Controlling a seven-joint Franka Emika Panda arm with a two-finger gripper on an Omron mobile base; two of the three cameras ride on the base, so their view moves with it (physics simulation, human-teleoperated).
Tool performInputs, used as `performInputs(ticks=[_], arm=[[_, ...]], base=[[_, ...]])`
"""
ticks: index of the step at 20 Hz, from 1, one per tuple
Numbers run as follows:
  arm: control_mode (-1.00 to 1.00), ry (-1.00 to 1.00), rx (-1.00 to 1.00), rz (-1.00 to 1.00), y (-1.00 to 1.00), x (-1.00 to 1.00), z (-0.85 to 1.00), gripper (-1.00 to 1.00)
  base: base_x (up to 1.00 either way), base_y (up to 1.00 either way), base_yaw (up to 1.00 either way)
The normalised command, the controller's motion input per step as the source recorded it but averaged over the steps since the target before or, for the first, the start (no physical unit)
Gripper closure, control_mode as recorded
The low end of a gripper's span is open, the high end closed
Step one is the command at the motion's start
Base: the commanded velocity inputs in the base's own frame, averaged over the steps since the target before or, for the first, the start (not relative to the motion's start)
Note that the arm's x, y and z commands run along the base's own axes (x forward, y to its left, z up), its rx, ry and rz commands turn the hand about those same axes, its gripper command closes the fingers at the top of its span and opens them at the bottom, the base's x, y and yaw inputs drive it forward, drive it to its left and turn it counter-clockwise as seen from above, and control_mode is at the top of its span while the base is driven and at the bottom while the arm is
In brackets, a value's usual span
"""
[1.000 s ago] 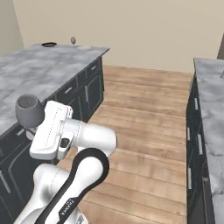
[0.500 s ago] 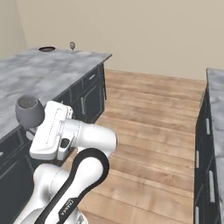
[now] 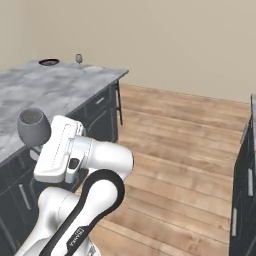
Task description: Retrieve the wine glasses from the counter and place one next to each plate.
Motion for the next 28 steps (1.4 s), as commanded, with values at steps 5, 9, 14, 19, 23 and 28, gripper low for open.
performInputs(ticks=[5, 9, 14, 19, 23, 28], arm=[[1.00, 0.00, 0.00, 0.00, 0.00, 0.00, 0.00, 1.00], [1.00, 0.00, 0.00, 0.00, 0.00, 0.00, 0.00, 1.00], [1.00, 0.00, 0.00, 0.00, 0.00, 0.00, 0.00, 1.00], [1.00, 0.00, 0.00, 0.00, 0.00, 0.00, 0.00, 1.00], [1.00, 0.00, 0.00, 0.00, 0.00, 0.00, 0.00, 1.00], [1.00, 0.00, 0.00, 0.00, 0.00, 0.00, 0.00, 1.00]], base=[[1.00, -0.09, 0.20], [1.00, -0.13, 0.25], [1.00, -0.23, 0.23], [1.00, -0.71, 0.16], [1.00, -0.64, 0.18], [1.00, -0.68, 0.18]])
